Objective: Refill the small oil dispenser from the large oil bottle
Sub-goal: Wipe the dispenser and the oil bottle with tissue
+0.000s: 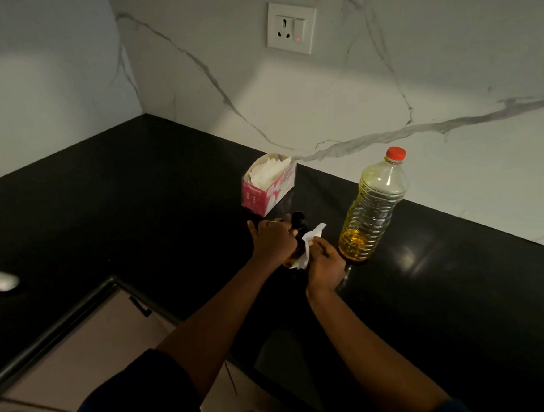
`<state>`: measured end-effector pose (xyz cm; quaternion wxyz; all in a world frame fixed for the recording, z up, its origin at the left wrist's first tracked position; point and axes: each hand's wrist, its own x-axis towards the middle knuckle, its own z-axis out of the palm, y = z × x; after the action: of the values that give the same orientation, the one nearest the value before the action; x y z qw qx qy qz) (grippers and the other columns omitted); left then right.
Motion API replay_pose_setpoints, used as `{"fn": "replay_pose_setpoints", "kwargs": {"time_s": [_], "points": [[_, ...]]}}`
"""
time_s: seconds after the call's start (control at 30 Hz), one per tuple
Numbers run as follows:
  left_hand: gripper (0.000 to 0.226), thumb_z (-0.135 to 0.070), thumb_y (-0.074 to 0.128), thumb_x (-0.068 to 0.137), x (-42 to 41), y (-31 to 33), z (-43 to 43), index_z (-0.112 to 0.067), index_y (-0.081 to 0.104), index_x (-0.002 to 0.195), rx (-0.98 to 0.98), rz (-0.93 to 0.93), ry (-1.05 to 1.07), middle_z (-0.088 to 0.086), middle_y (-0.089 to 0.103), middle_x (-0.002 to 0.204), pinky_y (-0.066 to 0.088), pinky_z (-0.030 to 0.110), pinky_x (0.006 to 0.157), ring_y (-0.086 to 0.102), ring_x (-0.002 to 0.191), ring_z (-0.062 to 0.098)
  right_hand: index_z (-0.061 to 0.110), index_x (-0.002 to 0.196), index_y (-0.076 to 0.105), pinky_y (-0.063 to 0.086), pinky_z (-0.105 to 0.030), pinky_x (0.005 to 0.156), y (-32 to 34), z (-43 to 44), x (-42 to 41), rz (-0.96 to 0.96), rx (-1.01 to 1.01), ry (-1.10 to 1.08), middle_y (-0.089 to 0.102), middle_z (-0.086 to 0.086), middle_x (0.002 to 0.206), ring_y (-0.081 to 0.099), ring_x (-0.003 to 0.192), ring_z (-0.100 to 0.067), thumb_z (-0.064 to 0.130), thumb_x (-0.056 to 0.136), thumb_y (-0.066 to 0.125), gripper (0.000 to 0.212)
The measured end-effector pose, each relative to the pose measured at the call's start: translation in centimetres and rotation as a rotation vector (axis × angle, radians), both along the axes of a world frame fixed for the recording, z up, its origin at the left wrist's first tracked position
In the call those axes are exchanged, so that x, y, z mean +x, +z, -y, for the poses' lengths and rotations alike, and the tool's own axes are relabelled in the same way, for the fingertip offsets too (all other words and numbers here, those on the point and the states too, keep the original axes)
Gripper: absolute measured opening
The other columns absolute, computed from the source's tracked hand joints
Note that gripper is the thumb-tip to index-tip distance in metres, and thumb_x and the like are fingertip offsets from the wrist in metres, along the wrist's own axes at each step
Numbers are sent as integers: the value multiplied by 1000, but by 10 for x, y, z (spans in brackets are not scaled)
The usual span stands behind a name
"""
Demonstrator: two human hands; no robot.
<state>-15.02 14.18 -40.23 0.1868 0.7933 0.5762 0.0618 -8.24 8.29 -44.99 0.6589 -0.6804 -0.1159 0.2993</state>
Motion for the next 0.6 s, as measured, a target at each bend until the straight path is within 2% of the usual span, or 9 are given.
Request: {"fn": "replay_pose_setpoints", "kwargs": {"time_s": [0.13, 0.2, 0.27, 0.3, 0.37, 0.43, 0.5, 0.57, 0.6], "points": [[44, -32, 40, 97, 0, -2, 1, -21, 38, 140, 27, 4, 7, 6, 50, 135, 0, 57, 112, 32, 133, 30, 6, 105, 68, 48, -26, 85, -3, -5, -5, 115, -35, 38, 62, -2, 102, 59, 95, -13, 3, 86, 60, 21], [44, -33, 41, 96, 0, 0, 1, -20, 40, 138, 31, 12, 15, 7, 51, 134, 1, 56, 112, 33, 133, 29, 6, 98, 68, 48, -28, 81, -4, -8, -4, 154, -51, 52, 63, -3, 94, 58, 90, -15, 0, 87, 56, 17], [42, -34, 42, 96, 0, 1, 1, -18, 45, 135, 43, 10, 22, 7, 54, 130, 2, 56, 112, 35, 132, 29, 10, 91, 67, 45, -29, 76, -6, -11, -2, 206, -52, 79, 62, -1, 85, 56, 85, -16, -2, 87, 49, 22], [41, -35, 42, 96, 1, 1, 1, -17, 47, 132, 51, 10, 27, 7, 55, 129, 3, 55, 113, 36, 131, 29, 12, 96, 67, 46, -29, 79, -7, -13, -1, 235, -53, 111, 64, 2, 89, 57, 88, -15, -2, 88, 46, 27], [39, -37, 43, 95, 1, -1, 1, -16, 51, 127, 65, 26, 46, 8, 58, 124, 5, 55, 113, 39, 129, 28, 13, 118, 64, 50, -30, 90, -10, -15, 1, 264, -93, 185, 65, 3, 110, 61, 99, -13, 1, 91, 41, 37], [37, -39, 44, 94, 2, -3, 1, -15, 57, 119, 71, 37, 73, 7, 61, 118, 7, 54, 113, 43, 126, 26, 11, 123, 60, 52, -32, 88, -13, -16, 3, 232, -150, 221, 65, -2, 114, 63, 97, -16, 1, 91, 40, 38], [35, -42, 46, 93, 3, -2, 0, -15, 60, 112, 71, 11, 91, 6, 63, 112, 8, 54, 112, 46, 124, 25, 5, 102, 69, 49, -32, 72, -17, -13, 4, 213, -180, 220, 67, -8, 93, 61, 82, -20, 2, 89, 41, 31], [36, -45, 46, 92, 3, 1, -3, -16, 62, 104, 64, -6, 108, 5, 64, 108, 8, 54, 112, 48, 122, 24, 0, 75, 65, 43, -35, 63, -20, -8, 1, 159, -171, 177, 59, -10, 73, 54, 71, -23, 7, 88, 44, 25], [37, -47, 46, 92, 3, 2, -5, -15, 64, 100, 59, -1, 119, 5, 65, 108, 8, 54, 112, 48, 121, 24, 1, 70, 63, 41, -34, 62, -19, -6, -1, 110, -153, 145, 57, -9, 69, 52, 68, -21, 11, 89, 46, 28]]}}
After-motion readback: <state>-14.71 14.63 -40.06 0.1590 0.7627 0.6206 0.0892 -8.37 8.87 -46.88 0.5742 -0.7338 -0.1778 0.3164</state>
